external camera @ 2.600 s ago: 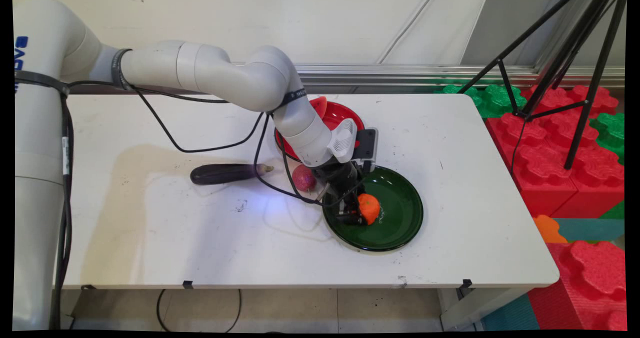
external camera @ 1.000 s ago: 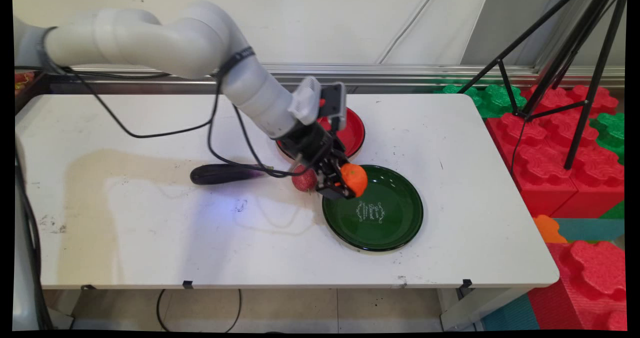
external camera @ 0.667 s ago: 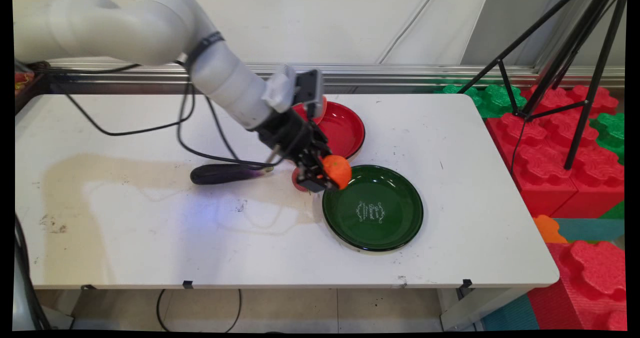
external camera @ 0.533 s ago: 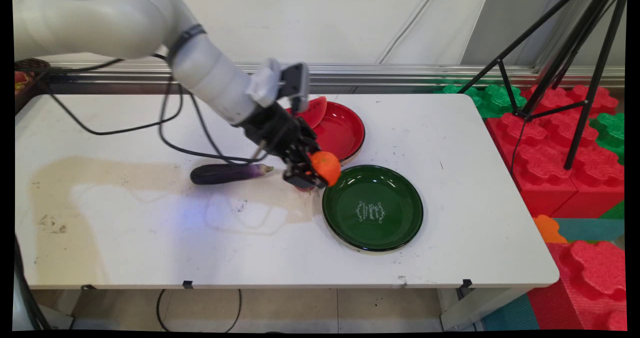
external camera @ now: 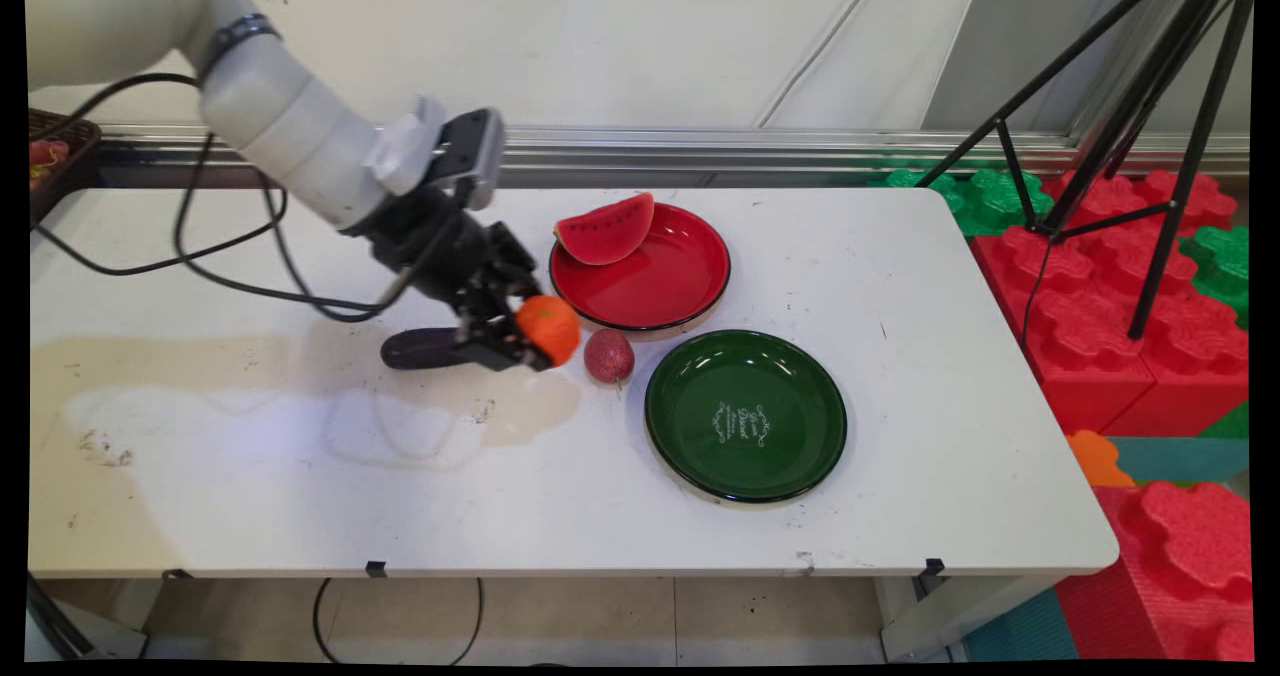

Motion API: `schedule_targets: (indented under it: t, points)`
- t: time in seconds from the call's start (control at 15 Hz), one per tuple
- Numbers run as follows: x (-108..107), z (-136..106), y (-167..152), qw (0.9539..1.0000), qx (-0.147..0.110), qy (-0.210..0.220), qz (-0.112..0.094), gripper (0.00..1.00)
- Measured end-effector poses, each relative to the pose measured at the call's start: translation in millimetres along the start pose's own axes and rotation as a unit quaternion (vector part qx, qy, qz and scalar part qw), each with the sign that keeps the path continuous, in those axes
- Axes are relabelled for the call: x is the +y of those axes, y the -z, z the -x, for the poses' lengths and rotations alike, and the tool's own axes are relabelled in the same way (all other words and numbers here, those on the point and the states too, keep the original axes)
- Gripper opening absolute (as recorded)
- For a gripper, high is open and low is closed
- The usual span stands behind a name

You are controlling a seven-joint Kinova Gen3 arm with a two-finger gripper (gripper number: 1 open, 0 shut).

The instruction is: Place the picked object on the table

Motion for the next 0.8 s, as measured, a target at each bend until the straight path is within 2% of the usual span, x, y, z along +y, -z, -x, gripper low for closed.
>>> schedule_targets:
  t: [0.33,0.8]
  points:
    - [-0.1,37.1,13.7,0.9992,-0.040,-0.003,0.002,0.00]
    - [-2.9,72.3,-1.4,0.9965,-0.083,0.003,0.012,0.00]
